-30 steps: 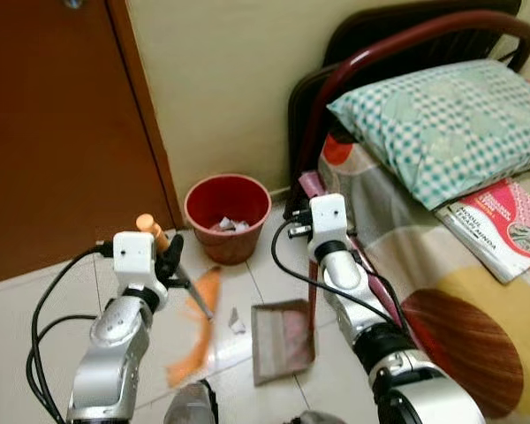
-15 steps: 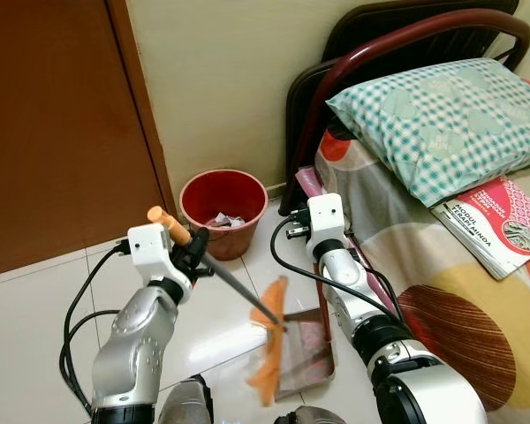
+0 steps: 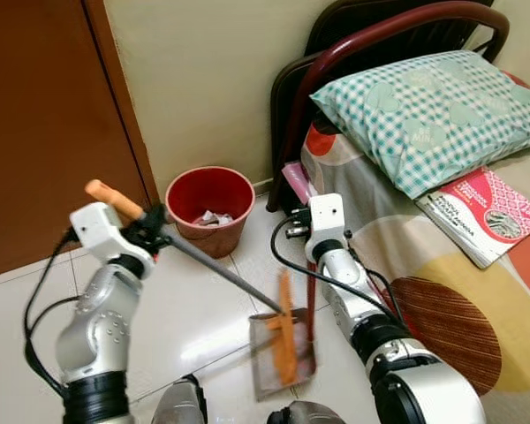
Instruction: Sweep floor
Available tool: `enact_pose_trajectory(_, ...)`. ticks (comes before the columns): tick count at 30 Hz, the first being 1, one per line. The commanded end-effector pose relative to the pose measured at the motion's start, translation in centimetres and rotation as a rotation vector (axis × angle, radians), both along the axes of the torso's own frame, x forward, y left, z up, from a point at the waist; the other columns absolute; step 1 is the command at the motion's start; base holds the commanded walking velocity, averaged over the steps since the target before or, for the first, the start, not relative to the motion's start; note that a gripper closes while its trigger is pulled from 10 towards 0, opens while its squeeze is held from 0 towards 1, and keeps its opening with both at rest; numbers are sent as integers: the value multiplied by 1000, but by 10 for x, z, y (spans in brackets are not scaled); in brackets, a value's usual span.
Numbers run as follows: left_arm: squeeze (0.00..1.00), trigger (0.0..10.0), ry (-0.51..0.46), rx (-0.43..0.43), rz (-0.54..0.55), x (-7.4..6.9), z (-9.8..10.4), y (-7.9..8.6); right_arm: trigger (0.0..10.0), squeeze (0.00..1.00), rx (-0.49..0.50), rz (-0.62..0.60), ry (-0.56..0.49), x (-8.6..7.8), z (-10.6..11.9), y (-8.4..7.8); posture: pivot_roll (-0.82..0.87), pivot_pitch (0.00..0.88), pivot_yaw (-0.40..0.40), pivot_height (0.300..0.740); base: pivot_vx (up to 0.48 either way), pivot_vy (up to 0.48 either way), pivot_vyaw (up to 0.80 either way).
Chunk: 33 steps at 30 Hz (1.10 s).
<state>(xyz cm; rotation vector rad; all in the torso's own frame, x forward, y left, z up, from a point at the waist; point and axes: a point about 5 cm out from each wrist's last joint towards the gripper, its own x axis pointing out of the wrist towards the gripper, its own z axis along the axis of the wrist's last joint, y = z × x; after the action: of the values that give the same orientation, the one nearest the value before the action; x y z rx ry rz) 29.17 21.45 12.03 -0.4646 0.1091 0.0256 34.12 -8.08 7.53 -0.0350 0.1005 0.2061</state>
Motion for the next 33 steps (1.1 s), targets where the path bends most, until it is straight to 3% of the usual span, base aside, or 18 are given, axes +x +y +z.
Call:
enact_pose_trajectory(1,0,10000,-45,43,0,0,6,6,10000,0,41,-12,20,-2,-3,-2,135,130,-108,740,0,0,0)
enact_pose_trajectory(5,0,10000,11,180,-41,-12,-9,20,10000,0,54,-14,-8,0,1,-13,135,132,-101,740,0,0,0)
enact_pose_trajectory(13,0,10000,82,287,-102,-29,-35,22,10000,0,88,14,-53,-6,6,-24,173,134,-82,740,0,0,0)
enact_pose_trajectory(23,0,10000,71,316,-103,-34,-41,18,10000,0,109,22,-44,-19,1,-44,209,120,-102,740,0,0,0)
enact_pose_trajectory(33,0,10000,69,442,-69,-36,-45,26,10000,0,148,12,-55,-27,4,-54,206,113,-102,740,0,0,0)
